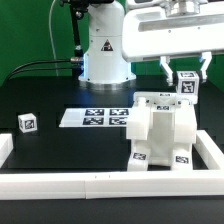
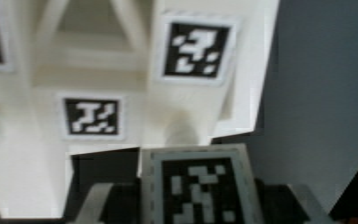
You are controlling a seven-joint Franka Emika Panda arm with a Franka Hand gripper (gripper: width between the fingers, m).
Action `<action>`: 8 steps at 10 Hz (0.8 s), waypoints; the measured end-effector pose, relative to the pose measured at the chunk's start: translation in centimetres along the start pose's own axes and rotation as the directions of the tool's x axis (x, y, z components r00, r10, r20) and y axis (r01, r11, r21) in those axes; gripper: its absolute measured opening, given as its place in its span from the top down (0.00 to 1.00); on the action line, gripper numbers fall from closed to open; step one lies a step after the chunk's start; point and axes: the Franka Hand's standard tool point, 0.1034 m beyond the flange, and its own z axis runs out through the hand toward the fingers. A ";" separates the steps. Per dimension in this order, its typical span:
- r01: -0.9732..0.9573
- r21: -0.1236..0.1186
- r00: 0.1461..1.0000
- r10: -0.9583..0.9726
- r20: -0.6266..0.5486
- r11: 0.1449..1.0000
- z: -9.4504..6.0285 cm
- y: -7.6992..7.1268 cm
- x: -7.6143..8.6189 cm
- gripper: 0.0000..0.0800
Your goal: Assemble chair
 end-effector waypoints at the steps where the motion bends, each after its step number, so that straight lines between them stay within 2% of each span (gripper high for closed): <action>1: 0.006 -0.004 1.000 -0.006 -0.002 1.000 0.2 0.3 0.0 0.64; 8: 0.030 -0.011 0.999 -0.030 -0.015 0.999 1.5 -0.1 -0.3 0.64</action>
Offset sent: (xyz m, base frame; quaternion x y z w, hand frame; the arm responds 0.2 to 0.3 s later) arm 0.0111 -0.0016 -0.0071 0.0005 0.0141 0.0013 0.9999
